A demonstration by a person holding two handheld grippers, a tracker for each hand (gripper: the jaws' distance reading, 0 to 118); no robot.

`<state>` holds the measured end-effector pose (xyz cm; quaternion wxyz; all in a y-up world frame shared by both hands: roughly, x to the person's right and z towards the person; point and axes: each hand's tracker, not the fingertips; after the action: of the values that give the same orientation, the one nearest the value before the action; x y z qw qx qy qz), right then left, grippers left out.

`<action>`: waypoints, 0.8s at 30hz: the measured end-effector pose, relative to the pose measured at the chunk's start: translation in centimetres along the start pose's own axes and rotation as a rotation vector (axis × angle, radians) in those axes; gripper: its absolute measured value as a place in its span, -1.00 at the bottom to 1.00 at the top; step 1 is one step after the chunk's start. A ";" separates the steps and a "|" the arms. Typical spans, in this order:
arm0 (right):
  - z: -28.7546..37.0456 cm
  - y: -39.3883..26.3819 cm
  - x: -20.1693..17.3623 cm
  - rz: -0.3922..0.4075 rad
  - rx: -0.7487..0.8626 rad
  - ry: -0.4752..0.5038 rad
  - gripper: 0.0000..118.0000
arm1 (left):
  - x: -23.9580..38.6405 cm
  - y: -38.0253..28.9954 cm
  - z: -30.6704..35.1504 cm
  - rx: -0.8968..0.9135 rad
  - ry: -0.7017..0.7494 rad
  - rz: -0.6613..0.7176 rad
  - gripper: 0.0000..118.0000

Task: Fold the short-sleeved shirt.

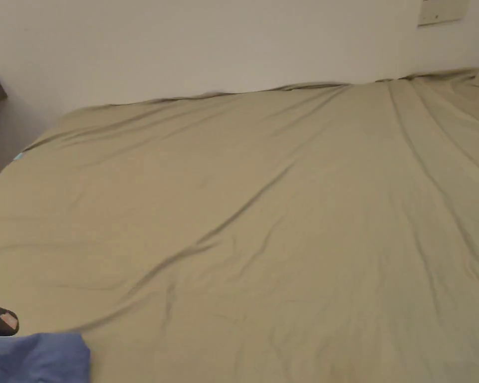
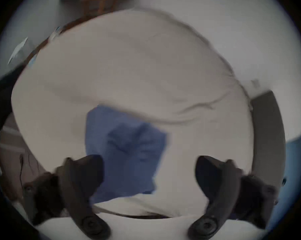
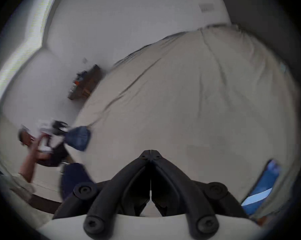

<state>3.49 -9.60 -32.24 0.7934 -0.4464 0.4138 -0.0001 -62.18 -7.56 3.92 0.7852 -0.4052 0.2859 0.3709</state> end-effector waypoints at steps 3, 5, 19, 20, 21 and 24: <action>3.0 5.9 -1.3 0.053 0.159 -0.089 -0.96 | 9.0 1.9 5.8 0.224 -0.002 -0.199 -1.00; 6.4 9.9 -3.3 0.080 0.338 -0.112 -0.96 | 17.3 0.9 12.2 0.457 0.034 -0.312 -1.00; 14.3 19.3 -13.5 0.279 0.823 -0.323 -0.95 | 35.9 -6.2 14.4 1.050 0.035 -0.473 -1.00; 13.9 18.7 -13.5 0.279 0.822 -0.325 -0.95 | 36.2 -6.6 13.4 1.043 0.050 -0.460 -1.00; 13.4 18.1 -13.4 0.275 0.818 -0.327 -0.95 | 36.6 -7.3 12.6 1.063 0.065 -0.472 -1.00; 11.4 16.2 -12.8 0.250 0.801 -0.350 -0.94 | 36.4 -9.0 10.4 1.047 0.124 -0.460 -1.00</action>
<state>-3.41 12.99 -32.33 0.9555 -0.0442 0.2915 0.0114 -32.88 10.49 -14.32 0.9233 -0.0350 0.3817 -0.0250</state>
